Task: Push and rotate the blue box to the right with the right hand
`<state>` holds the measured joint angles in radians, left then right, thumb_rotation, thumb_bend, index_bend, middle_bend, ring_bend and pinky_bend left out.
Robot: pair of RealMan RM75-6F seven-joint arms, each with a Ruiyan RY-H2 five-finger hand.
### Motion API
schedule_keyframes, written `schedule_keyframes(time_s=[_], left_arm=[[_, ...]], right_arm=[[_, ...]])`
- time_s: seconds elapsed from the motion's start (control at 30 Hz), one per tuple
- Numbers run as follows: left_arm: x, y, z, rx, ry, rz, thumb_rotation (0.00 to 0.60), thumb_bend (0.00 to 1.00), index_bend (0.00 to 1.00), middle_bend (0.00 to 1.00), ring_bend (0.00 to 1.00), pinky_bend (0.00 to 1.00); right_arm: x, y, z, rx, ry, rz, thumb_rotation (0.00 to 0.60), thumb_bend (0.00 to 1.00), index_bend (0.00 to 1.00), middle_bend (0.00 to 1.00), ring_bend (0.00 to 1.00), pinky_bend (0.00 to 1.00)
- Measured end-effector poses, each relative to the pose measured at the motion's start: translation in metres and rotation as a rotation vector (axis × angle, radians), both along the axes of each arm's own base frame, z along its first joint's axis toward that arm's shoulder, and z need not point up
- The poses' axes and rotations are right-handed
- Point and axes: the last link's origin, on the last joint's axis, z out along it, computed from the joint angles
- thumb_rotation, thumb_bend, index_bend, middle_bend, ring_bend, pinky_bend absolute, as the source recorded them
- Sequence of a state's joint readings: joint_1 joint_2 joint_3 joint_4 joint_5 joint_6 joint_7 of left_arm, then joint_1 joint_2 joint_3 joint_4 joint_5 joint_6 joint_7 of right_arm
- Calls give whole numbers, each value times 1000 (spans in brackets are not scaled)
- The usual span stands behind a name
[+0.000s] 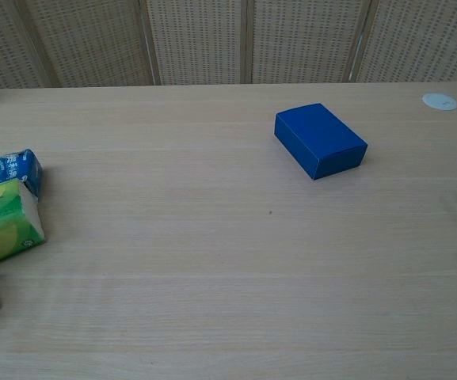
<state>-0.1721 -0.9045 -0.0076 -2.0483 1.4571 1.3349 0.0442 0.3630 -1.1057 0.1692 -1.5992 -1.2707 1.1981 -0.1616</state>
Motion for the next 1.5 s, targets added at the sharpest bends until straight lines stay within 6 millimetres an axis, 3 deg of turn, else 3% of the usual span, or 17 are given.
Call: schedule_keyframes(time_s=[0.3, 0.47, 0.87, 1.27, 1.5], left_arm=[[-3, -2, 3, 6, 0, 8, 476, 226, 9, 0, 0, 0], [-6, -3, 2, 3, -2, 17, 477, 227, 8, 0, 0, 0], [-14, -5, 5, 12, 3, 48, 476, 226, 9, 0, 0, 0], [-17, -6, 6, 17, 4, 66, 477, 228, 9, 0, 0, 0], [-16, -7, 8, 22, 1, 63, 476, 225, 8, 0, 0, 0]], right_arm=[[37, -38, -29, 100, -30, 77, 386, 165, 0, 0, 0, 0], [64, -63, -55, 178, -48, 120, 284, 175, 0, 0, 0, 0], [117, -113, -115, 360, -41, 170, 260, 385, 0, 0, 0, 0], [137, -136, -172, 520, 32, 158, 263, 390, 0, 0, 0, 0], [138, -142, -188, 578, 90, 144, 258, 391, 0, 18, 0, 0]])
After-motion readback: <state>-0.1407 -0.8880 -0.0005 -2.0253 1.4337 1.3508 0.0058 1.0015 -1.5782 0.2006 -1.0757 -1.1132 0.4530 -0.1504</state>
